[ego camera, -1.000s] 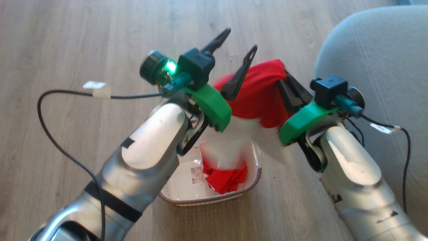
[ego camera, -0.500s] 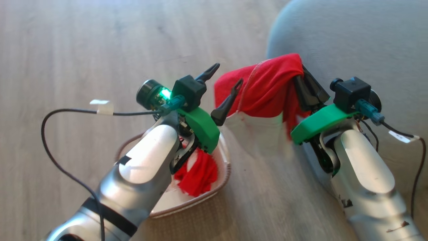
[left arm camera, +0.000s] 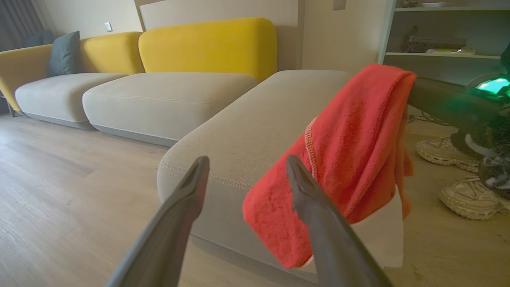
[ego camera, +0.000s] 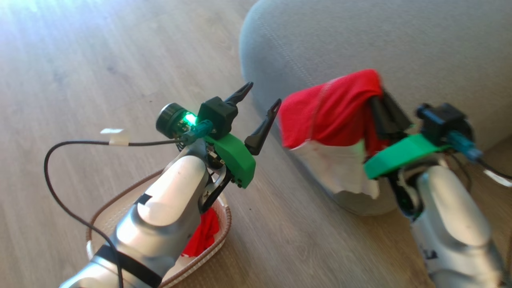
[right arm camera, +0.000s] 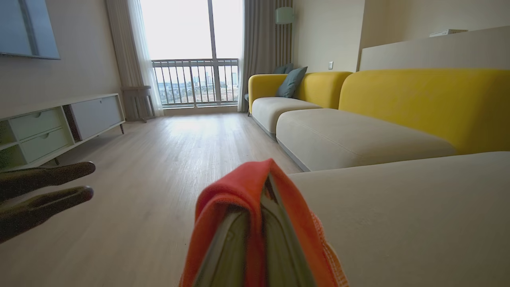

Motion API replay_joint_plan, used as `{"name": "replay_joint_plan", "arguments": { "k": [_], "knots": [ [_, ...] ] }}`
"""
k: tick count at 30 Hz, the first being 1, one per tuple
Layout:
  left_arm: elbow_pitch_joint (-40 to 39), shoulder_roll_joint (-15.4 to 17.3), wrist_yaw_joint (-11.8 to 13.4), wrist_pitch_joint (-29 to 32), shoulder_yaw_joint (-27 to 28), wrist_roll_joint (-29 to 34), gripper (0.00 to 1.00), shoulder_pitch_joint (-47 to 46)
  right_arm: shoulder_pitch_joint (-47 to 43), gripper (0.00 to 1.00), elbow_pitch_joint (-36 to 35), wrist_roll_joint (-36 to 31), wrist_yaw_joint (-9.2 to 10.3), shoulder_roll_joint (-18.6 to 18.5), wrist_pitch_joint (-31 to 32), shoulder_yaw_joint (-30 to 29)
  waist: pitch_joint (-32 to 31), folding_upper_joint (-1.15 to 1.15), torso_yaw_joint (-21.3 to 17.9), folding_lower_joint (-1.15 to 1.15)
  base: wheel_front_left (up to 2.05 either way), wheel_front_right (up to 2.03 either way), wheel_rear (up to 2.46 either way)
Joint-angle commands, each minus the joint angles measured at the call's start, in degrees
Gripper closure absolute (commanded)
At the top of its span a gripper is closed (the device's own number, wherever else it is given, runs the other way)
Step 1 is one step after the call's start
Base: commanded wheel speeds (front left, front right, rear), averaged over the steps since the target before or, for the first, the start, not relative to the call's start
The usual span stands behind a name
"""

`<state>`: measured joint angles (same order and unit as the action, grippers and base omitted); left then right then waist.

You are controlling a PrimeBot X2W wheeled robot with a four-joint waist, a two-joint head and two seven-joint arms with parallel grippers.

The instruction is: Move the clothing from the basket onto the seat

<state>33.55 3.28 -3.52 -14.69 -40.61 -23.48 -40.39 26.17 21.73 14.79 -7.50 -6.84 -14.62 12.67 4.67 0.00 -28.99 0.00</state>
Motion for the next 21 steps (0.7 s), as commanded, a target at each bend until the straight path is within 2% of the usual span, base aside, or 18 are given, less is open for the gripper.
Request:
{"name": "replay_joint_plan", "arguments": {
  "k": [1,5,9,16,21],
  "knots": [
    [-1.8,0.8,-0.5,-0.3,1.9,0.5,0.00,-2.7,0.1,1.00,-3.2,0.3,0.01,-0.5,-0.4,-0.5,0.2,0.00,-1.5,0.00,0.00,0.00,0.00],
    [-1.4,0.3,-1.4,-0.3,1.3,1.0,0.00,-3.4,-2.3,1.00,-5.9,-0.6,0.01,-1.3,-0.4,-2.6,1.1,0.00,-2.1,0.00,0.00,0.00,0.00],
    [-1.2,-0.1,-2.0,-0.3,0.6,1.5,0.00,-3.4,-2.9,1.00,-7.2,-2.6,0.01,-3.7,-0.4,-3.2,2.9,0.00,-2.6,0.00,0.00,0.00,0.00],
    [-1.0,-0.1,-2.5,-0.3,-0.4,3.0,0.00,-3.9,5.9,1.00,-4.7,-4.9,0.01,-10.2,-0.4,-3.2,7.7,0.00,-2.9,0.00,0.00,0.00,0.00],
    [-0.9,1.1,-2.6,-0.3,-0.5,3.9,0.00,-4.6,12.9,1.00,-1.1,-4.8,0.01,-12.9,-0.4,-2.9,11.3,0.00,-3.0,0.00,0.00,0.00,0.00]
  ]
}}
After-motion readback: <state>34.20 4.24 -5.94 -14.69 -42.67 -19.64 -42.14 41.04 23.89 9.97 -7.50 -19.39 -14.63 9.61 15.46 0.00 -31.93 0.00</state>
